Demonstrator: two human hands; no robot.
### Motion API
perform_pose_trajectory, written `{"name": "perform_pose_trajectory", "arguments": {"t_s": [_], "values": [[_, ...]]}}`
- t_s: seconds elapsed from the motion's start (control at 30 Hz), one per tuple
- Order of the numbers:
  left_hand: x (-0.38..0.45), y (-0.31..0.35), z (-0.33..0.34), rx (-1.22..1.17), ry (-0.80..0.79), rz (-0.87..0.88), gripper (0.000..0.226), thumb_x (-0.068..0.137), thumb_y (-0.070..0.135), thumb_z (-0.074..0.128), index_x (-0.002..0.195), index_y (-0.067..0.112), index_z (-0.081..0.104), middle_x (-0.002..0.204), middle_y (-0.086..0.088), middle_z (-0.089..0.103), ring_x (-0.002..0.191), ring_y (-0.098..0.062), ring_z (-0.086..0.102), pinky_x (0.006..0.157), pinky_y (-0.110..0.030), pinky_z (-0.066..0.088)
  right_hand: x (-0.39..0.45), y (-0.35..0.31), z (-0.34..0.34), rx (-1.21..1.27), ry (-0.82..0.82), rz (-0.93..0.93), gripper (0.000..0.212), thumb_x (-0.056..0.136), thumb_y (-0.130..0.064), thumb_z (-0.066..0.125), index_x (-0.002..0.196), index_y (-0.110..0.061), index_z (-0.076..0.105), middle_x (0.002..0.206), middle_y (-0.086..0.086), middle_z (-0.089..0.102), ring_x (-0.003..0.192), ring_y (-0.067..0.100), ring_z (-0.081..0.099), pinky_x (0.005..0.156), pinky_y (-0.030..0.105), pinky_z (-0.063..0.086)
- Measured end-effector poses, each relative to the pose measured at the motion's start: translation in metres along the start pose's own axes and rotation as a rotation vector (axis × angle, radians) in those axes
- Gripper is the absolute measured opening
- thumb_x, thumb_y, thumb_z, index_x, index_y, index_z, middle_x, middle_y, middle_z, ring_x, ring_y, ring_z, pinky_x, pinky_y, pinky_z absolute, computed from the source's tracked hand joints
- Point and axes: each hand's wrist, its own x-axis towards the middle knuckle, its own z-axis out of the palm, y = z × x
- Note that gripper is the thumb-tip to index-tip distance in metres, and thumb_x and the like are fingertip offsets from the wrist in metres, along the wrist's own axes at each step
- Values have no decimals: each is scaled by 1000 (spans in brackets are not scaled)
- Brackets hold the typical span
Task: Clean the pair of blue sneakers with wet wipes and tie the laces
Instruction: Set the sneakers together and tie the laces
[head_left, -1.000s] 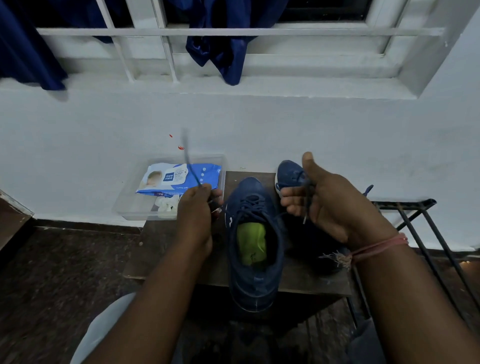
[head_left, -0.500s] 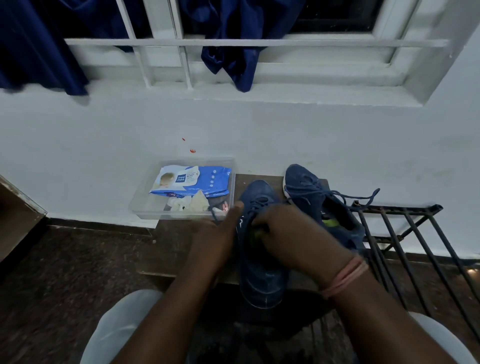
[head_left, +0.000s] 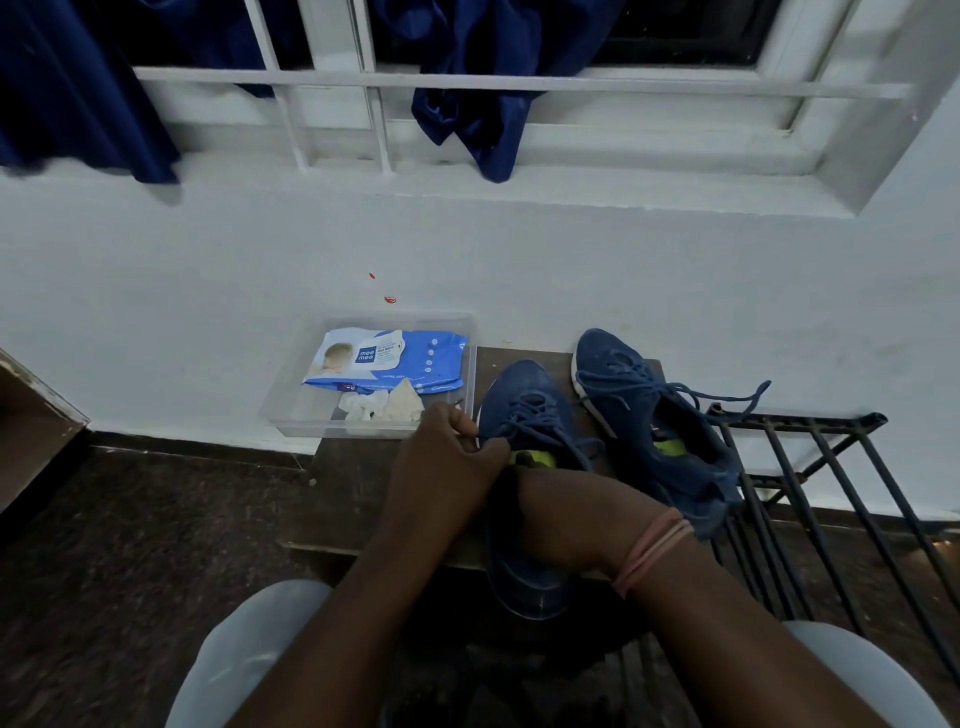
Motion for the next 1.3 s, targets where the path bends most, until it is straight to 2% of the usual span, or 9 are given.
{"name": "perform_pose_trajectory", "arguments": {"t_s": [0.27,0.47,0.57,0.77,0.9,1.03,1.13,1.17,1.3], "values": [[4,-4,5,29,-3,23,21,82,32,71,85,22,53,74,6,60,66,-11,55,60,-28,39,19,-3,-6,-40,-24,77,43,100,-21,55,140,-4,52,144,17,51,132,31,48,112,38,34],[8,-4,7,2,-41,-10,18,84,34,69,90,20,59,81,7,65,75,-9,61,62,-27,41,-12,-11,2,-49,328,178,33,102,-15,46,132,-6,57,141,20,34,107,33,62,96,41,50],[9,-4,8,-14,-51,-28,17,84,36,68,90,21,61,82,6,67,77,-10,63,67,-29,47,-12,-13,3,-56,285,175,32,103,-16,43,130,-6,59,143,23,33,100,29,60,93,40,50],[8,-5,8,-43,-59,-45,16,84,38,65,87,22,62,75,5,69,72,-14,66,67,-33,52,2,-1,-3,-72,128,183,39,100,-18,55,136,-5,56,145,20,45,128,33,51,110,38,41],[9,-4,8,-47,-57,-53,15,86,34,65,88,20,60,78,3,68,73,-14,64,63,-30,47,-6,-2,-17,-100,146,146,32,100,-12,53,130,-2,57,134,15,57,121,28,57,99,33,44],[8,-4,8,-63,-62,-74,16,86,31,66,91,18,58,78,0,69,60,-11,66,53,-25,51,-16,16,-28,-168,451,81,23,98,-20,54,110,-14,72,106,6,68,92,20,63,73,25,41],[8,-2,6,-106,-117,-110,20,86,28,68,96,18,55,83,-3,72,55,-17,71,58,-34,62,-24,38,-28,199,651,-10,6,88,-20,71,90,-25,68,87,-7,67,77,7,61,68,25,47],[8,-1,6,-134,-144,-133,21,86,27,69,98,18,54,86,-5,73,55,-18,73,60,-38,64,-27,45,-26,336,690,-28,17,85,-17,74,88,-27,62,84,-9,66,75,3,60,67,22,48],[6,1,6,-114,-180,-36,22,90,20,65,107,23,52,83,0,70,54,-18,71,61,-40,64,-21,56,-21,753,780,-24,21,82,-9,79,91,-23,66,80,-2,70,71,13,67,64,28,57]]}}
